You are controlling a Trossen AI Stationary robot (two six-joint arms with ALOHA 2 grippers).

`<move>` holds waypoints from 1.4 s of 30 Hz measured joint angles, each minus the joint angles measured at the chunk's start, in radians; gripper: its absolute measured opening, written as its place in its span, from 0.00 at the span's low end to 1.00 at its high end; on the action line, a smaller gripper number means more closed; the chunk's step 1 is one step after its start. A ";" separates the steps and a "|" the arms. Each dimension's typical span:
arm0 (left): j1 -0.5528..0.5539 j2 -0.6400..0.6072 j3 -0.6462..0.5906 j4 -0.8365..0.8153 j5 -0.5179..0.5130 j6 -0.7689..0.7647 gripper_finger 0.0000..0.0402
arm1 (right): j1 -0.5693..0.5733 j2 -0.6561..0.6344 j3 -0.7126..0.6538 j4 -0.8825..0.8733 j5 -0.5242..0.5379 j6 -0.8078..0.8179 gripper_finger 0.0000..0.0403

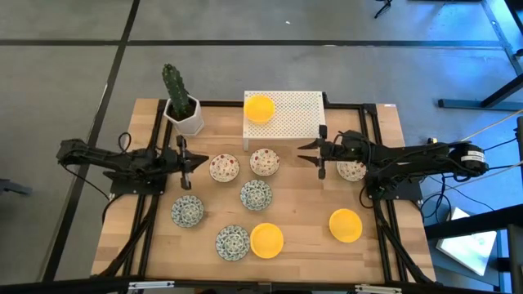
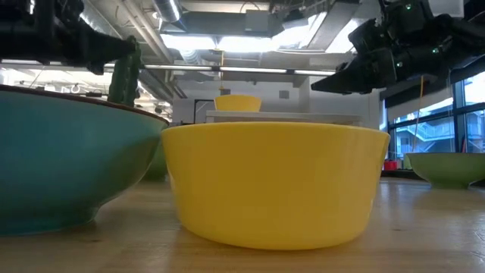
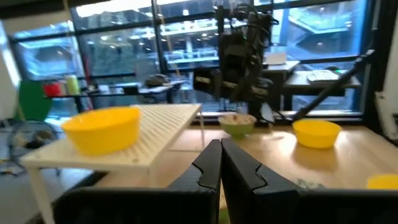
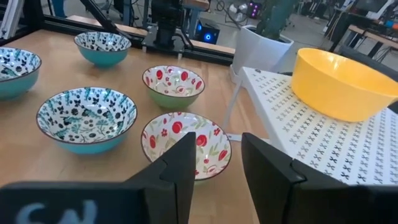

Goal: Pick & Place Mini bowls
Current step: Put the left green bowl on the shelf

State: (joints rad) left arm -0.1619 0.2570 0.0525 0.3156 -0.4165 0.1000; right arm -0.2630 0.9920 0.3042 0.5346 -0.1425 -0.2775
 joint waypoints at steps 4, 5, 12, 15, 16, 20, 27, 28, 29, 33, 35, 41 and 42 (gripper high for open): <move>0.000 0.072 0.067 0.016 -0.035 0.025 0.01 | 0.000 0.000 0.000 0.014 0.000 -0.018 0.32; 0.000 0.090 0.077 0.015 -0.034 0.026 0.01 | 0.000 0.000 0.000 0.014 0.000 -0.018 0.32; 0.000 0.173 0.085 0.019 -0.037 0.066 0.01 | 0.007 -0.004 0.089 -0.153 0.037 0.061 0.32; 0.000 0.180 0.085 0.025 -0.033 0.063 0.01 | 0.027 0.003 0.223 -0.413 0.140 0.053 0.32; 0.000 0.180 0.085 0.024 -0.032 0.055 0.01 | 0.031 0.009 0.259 -0.489 0.175 0.062 0.32; 0.000 0.180 0.085 -0.008 0.003 0.023 0.01 | 0.045 0.026 0.333 -0.599 0.228 0.098 0.32; 0.000 0.191 0.085 -0.033 0.051 0.002 0.01 | 0.072 0.048 0.220 -0.344 0.045 0.060 0.32; 0.000 0.192 0.085 -0.032 0.051 -0.004 0.01 | 0.071 0.047 0.194 -0.286 0.015 0.060 0.32; 0.000 0.192 0.085 -0.032 0.051 -0.017 0.01 | 0.071 0.047 0.171 -0.234 -0.011 0.061 0.32; 0.000 0.211 0.092 -0.041 0.001 -0.061 0.01 | 0.069 0.040 0.124 -0.140 -0.052 0.060 0.32; 0.000 0.237 0.127 -0.070 -0.035 -0.065 0.01 | 0.063 0.039 0.118 -0.145 -0.051 0.060 0.32; 0.000 0.394 0.419 -0.305 -0.050 -0.065 0.01 | 0.057 0.039 0.117 -0.166 -0.052 0.050 0.32; 0.000 0.430 0.489 -0.388 -0.054 -0.075 0.01 | 0.057 0.039 0.117 -0.166 -0.052 0.043 0.32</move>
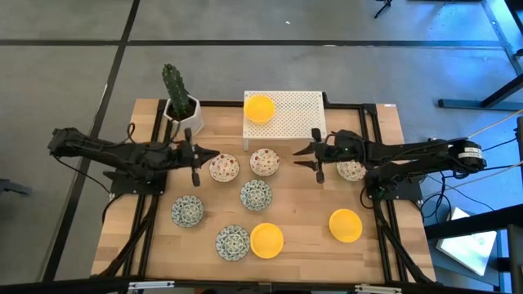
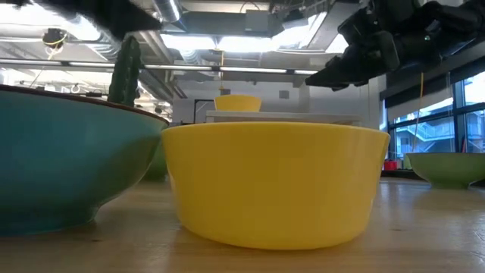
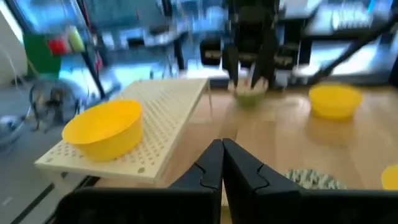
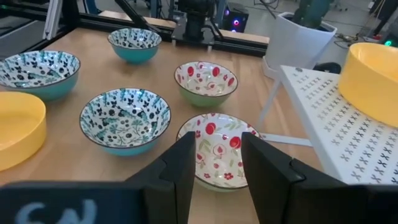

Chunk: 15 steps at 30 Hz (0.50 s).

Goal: Pick & Place Mini bowls
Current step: Put the left green bowl on the shelf

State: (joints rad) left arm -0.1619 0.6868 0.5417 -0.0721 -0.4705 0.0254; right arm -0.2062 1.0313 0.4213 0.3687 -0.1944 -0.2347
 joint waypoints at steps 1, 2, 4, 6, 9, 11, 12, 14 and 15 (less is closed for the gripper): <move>0.000 0.038 0.072 -0.094 -0.006 -0.015 0.01 | 0.000 0.000 0.000 0.000 0.000 -0.005 0.32; 0.000 0.079 0.143 -0.197 -0.014 -0.039 0.01 | 0.000 0.000 0.000 0.000 0.000 -0.008 0.32; 0.006 0.172 0.275 -0.400 -0.036 -0.100 0.01 | 0.000 0.000 0.000 0.000 0.000 -0.012 0.32; 0.017 0.266 0.380 -0.572 -0.030 -0.156 0.01 | 0.000 0.000 0.000 0.000 0.000 -0.020 0.32; 0.029 0.406 0.480 -0.761 0.050 -0.203 0.01 | 0.000 0.000 0.000 0.000 0.000 -0.032 0.32; 0.032 0.490 0.506 -0.824 0.122 -0.203 0.01 | 0.000 0.000 0.000 0.000 0.000 -0.035 0.32; 0.032 0.527 0.508 -0.840 0.155 -0.195 0.01 | 0.000 0.000 0.000 0.000 0.000 -0.036 0.32; 0.032 0.597 0.508 -0.849 0.196 -0.174 0.01 | 0.000 0.000 0.000 0.000 0.000 -0.036 0.32; 0.031 0.630 0.508 -0.849 0.201 -0.162 0.01 | 0.000 0.000 0.000 -0.001 0.000 -0.036 0.32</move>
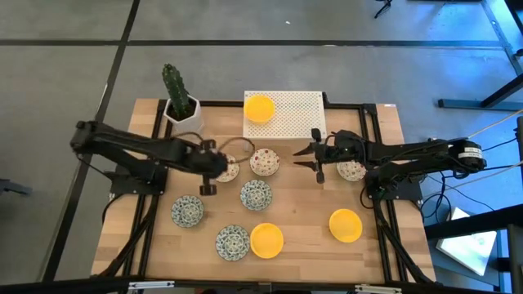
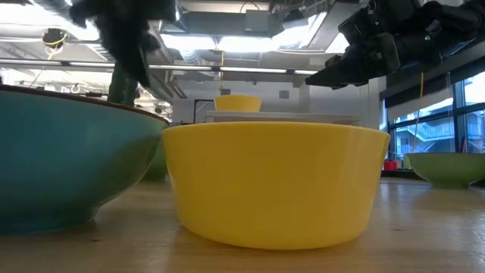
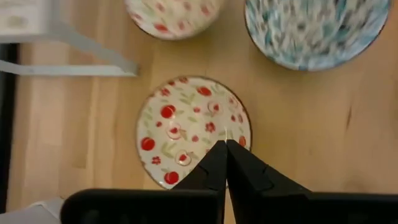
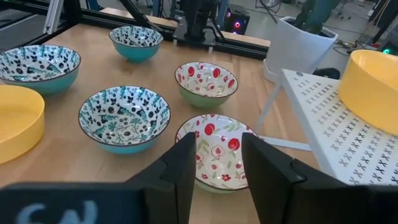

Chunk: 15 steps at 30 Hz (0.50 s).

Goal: Pick & Place Mini bowls
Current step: Put the left green bowl on the shelf

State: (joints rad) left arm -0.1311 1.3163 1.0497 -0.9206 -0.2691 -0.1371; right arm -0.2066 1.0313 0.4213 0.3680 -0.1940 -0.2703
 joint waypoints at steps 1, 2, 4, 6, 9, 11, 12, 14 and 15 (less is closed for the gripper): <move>-0.003 0.029 0.000 0.000 0.000 0.008 0.02 | 0.000 0.000 0.000 -0.001 0.000 0.000 0.32; -0.005 0.055 0.000 0.000 0.001 0.014 0.03 | 0.000 0.000 0.000 -0.004 0.000 0.000 0.32; -0.006 0.100 0.000 0.004 0.009 0.025 0.07 | 0.000 0.000 0.000 -0.011 0.000 0.005 0.32; -0.006 0.130 0.000 0.010 0.020 0.027 0.12 | 0.000 0.000 0.000 -0.019 0.000 0.015 0.32; -0.006 0.162 0.000 0.043 0.051 0.031 0.22 | 0.000 0.000 0.000 -0.037 0.000 0.024 0.32; -0.006 0.174 0.000 0.055 0.070 0.050 0.30 | 0.000 0.000 0.000 -0.049 0.000 0.025 0.32; -0.006 0.179 0.000 0.061 0.078 0.058 0.34 | 0.000 0.000 0.000 -0.052 0.000 0.027 0.32; -0.005 0.188 0.001 0.067 0.081 0.063 0.43 | 0.000 0.000 0.000 -0.053 0.000 0.031 0.32; -0.003 0.193 0.001 0.066 0.080 0.062 0.46 | 0.000 0.000 0.000 -0.053 -0.001 0.034 0.32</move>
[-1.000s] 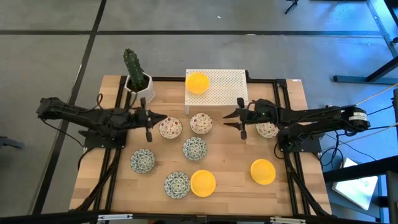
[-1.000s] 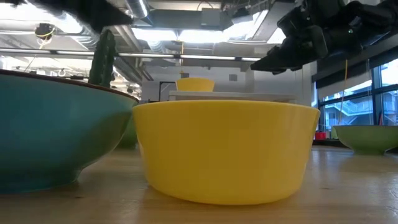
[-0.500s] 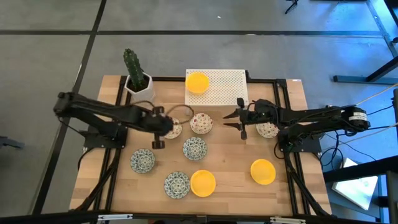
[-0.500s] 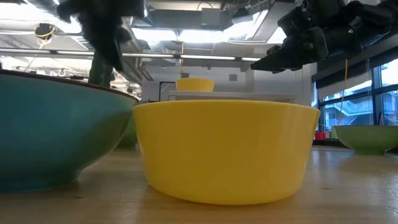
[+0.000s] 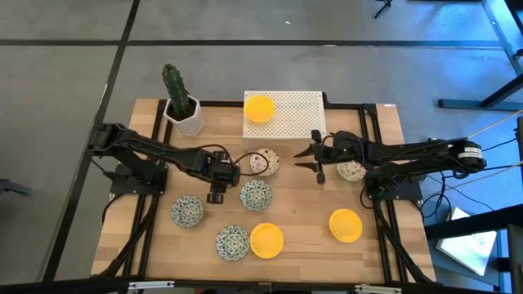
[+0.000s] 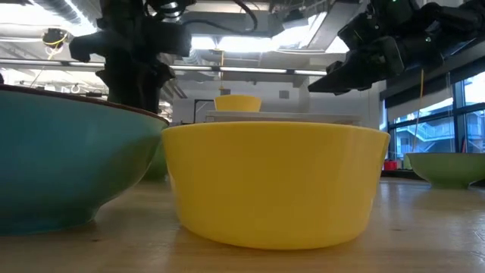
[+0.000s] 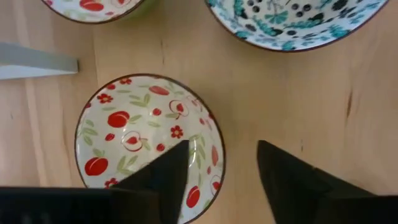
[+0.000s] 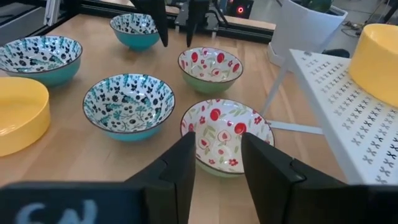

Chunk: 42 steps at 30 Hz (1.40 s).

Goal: Pick & Place Mini bowls
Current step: Put the left green bowl on the shelf

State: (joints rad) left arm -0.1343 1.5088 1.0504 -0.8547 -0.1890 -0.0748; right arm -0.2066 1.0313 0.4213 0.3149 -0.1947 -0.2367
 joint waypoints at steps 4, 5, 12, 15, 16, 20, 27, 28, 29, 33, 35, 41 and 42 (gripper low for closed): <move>0.010 0.018 0.000 -0.002 0.005 0.002 0.56 | 0.000 0.000 0.000 -0.002 0.000 0.017 0.32; 0.014 0.027 0.000 -0.006 0.007 -0.001 0.58 | 0.000 0.000 0.000 -0.002 0.000 0.018 0.32; 0.050 0.115 -0.009 -0.007 0.096 0.003 0.59 | 0.000 0.000 0.000 -0.010 0.000 0.022 0.32; 0.063 0.152 -0.010 -0.003 0.098 0.007 0.59 | 0.000 0.000 0.000 -0.011 0.000 0.022 0.32; 0.067 0.165 -0.010 -0.001 0.098 0.008 0.59 | 0.000 0.000 0.000 -0.011 0.000 0.022 0.32; 0.083 0.206 -0.010 -0.001 0.095 0.010 0.59 | 0.000 0.000 0.000 -0.013 0.000 0.021 0.32; 0.093 0.248 -0.010 0.007 0.090 0.020 0.46 | 0.000 0.000 0.000 -0.012 -0.001 0.021 0.32; 0.093 0.250 -0.009 0.006 0.091 0.025 0.42 | 0.000 0.000 0.000 -0.012 -0.001 0.020 0.32; 0.093 0.251 -0.009 0.006 0.089 0.027 0.37 | 0.000 0.000 0.000 -0.012 -0.001 0.021 0.32; 0.090 0.247 -0.004 0.001 0.055 0.029 0.16 | 0.000 0.000 0.000 -0.012 -0.001 0.022 0.32; 0.088 0.245 -0.003 -0.008 0.042 0.033 0.07 | 0.000 0.000 0.000 -0.012 -0.001 0.022 0.32; 0.059 0.227 0.000 -0.036 -0.034 0.046 0.04 | 0.002 0.000 0.000 -0.012 -0.005 0.023 0.32; 0.053 0.219 0.005 -0.050 -0.057 0.043 0.03 | 0.002 0.000 0.000 -0.012 -0.014 0.023 0.32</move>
State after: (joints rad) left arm -0.0813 1.7276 1.0553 -0.9045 -0.2457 -0.0320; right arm -0.2050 1.0313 0.4213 0.3027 -0.2082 -0.2138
